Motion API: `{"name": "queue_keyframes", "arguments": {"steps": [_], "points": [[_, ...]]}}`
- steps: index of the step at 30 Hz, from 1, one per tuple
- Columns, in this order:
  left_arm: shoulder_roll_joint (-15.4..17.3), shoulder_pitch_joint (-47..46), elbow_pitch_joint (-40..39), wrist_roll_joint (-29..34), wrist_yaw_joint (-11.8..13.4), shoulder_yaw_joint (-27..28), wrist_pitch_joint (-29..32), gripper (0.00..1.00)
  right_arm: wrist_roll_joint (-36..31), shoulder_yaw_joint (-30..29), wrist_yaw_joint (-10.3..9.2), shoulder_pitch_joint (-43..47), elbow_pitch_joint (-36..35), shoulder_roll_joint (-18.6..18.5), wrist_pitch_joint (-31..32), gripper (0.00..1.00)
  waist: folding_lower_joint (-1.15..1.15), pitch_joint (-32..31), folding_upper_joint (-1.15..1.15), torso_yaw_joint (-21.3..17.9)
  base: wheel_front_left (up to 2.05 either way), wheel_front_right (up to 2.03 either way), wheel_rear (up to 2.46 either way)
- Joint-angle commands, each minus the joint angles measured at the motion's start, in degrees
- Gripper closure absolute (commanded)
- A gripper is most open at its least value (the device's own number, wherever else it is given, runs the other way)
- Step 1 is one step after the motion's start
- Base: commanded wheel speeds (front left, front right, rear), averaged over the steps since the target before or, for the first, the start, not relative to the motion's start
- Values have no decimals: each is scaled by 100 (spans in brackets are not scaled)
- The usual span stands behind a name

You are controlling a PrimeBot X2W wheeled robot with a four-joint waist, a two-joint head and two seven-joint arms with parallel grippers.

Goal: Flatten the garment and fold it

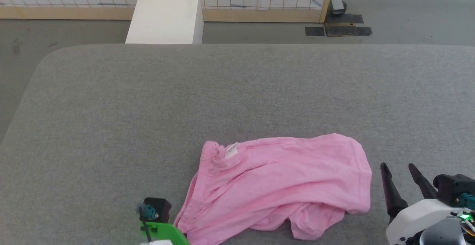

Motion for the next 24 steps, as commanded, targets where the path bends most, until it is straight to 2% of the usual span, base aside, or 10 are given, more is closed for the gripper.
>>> {"name": "queue_keyframes", "arguments": {"steps": [1,2,6,11,15,19,24], "points": [[17,80,-101,-6,33,29,-101,15,23,10,-9,-49,-36,-2,11,0,0,24,0,43,0,0,0],[-4,97,-138,-18,33,30,-143,0,20,12,-9,-52,-39,-2,15,0,0,25,0,52,0,0,0],[-176,-9,-366,8,13,95,-678,0,9,23,-9,-91,-38,-2,18,0,0,-2,0,96,0,0,0],[-340,-291,-633,230,-40,335,-1945,0,22,57,-9,-102,-36,-2,-4,0,0,-78,0,75,0,0,0],[-449,-600,-544,336,-161,441,-2750,0,50,28,-9,-74,-79,-2,-18,0,0,-97,0,51,0,0,0],[-683,-1114,44,154,-346,455,-2986,0,60,-3,-9,-94,-96,-2,-29,0,0,-65,0,16,0,0,0],[-948,-1798,1095,-142,-385,493,-2646,0,60,8,-9,-143,-160,-2,-5,0,0,11,0,-85,0,0,0]]}}
